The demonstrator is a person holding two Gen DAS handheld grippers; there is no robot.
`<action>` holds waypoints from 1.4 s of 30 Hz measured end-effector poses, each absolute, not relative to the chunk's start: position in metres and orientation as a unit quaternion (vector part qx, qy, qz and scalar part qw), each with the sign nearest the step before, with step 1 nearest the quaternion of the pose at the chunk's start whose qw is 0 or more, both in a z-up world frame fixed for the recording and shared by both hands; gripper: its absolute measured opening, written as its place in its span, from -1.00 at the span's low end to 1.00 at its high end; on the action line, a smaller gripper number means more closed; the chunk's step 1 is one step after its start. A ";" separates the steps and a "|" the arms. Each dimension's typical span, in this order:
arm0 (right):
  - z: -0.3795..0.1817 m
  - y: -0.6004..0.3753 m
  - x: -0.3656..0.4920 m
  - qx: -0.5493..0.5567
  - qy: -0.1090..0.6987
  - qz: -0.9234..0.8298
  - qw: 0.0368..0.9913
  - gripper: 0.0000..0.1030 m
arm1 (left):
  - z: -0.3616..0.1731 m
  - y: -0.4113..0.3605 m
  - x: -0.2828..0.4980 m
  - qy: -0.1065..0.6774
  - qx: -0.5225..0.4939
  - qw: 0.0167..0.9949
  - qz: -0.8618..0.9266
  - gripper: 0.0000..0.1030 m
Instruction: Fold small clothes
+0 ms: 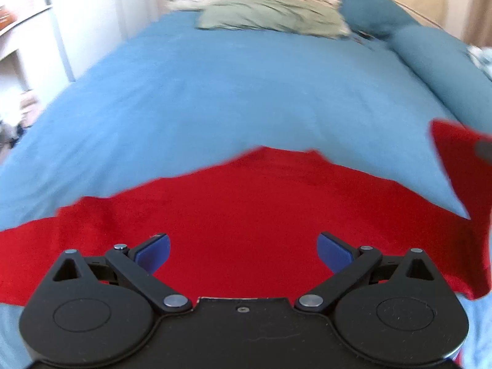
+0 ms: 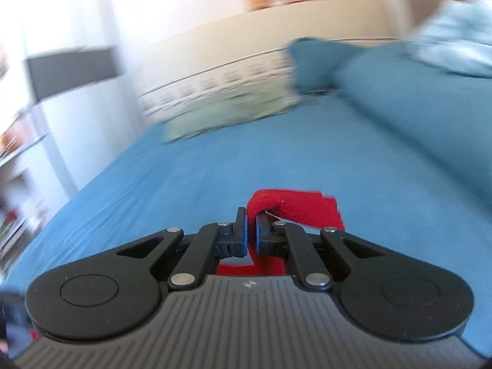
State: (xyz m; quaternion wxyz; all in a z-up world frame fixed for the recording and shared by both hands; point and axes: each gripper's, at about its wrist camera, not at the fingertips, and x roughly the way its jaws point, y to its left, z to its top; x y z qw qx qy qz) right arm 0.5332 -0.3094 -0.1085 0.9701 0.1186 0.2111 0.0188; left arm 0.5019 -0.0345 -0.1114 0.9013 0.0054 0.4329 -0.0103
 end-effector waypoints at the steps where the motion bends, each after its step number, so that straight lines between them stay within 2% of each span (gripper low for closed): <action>1: -0.119 -0.285 0.539 0.107 0.219 0.043 0.969 -0.61 | -0.114 -0.021 0.500 0.430 0.005 0.903 0.000 1.00; 5: -0.179 -0.204 0.552 0.054 0.277 0.105 0.954 -0.61 | -0.132 0.026 0.496 0.439 -0.018 0.898 0.025 0.99; 9: -0.220 -0.170 0.546 0.022 0.312 0.123 0.942 -0.60 | -0.141 0.049 0.490 0.450 -0.049 0.891 0.023 0.98; 12: -0.229 -0.167 0.540 0.018 0.321 0.133 0.938 -0.47 | -0.144 0.047 0.501 0.455 -0.049 0.889 0.014 0.97; 14: -0.228 -0.169 0.541 0.006 0.330 0.139 0.933 -0.14 | -0.147 0.040 0.506 0.455 -0.044 0.889 0.005 0.97; 16: -0.222 -0.174 0.533 -0.006 0.329 0.138 0.934 0.41 | -0.148 0.032 0.509 0.453 -0.036 0.891 -0.011 0.97; 19: -0.211 -0.196 0.512 -0.022 0.320 0.119 0.940 0.59 | -0.142 0.004 0.511 0.448 -0.011 0.893 -0.042 0.97; 22: -0.200 -0.231 0.495 -0.015 0.327 0.089 0.941 0.62 | -0.138 -0.034 0.513 0.440 0.020 0.893 -0.097 0.96; 24: -0.196 -0.249 0.489 -0.010 0.330 0.070 0.942 0.65 | -0.143 -0.059 0.517 0.443 0.040 0.886 -0.129 0.82; 27: -0.197 -0.277 0.477 -0.001 0.339 0.039 0.940 0.67 | -0.159 -0.090 0.520 0.447 0.070 0.878 -0.158 0.53; 29: -0.201 -0.295 0.470 0.005 0.347 0.021 0.938 0.67 | -0.171 -0.103 0.524 0.452 0.079 0.872 -0.170 0.23; 30: -0.204 -0.301 0.466 0.006 0.351 0.011 0.936 0.67 | -0.176 -0.108 0.527 0.455 0.081 0.870 -0.173 0.18; 37: -0.218 -0.334 0.439 0.029 0.363 -0.035 0.931 0.67 | -0.188 -0.117 0.543 0.443 0.058 0.881 -0.155 -0.09; 42: -0.223 -0.345 0.436 0.053 0.364 -0.062 0.928 0.70 | -0.181 -0.081 0.550 0.428 -0.035 0.899 -0.087 -0.15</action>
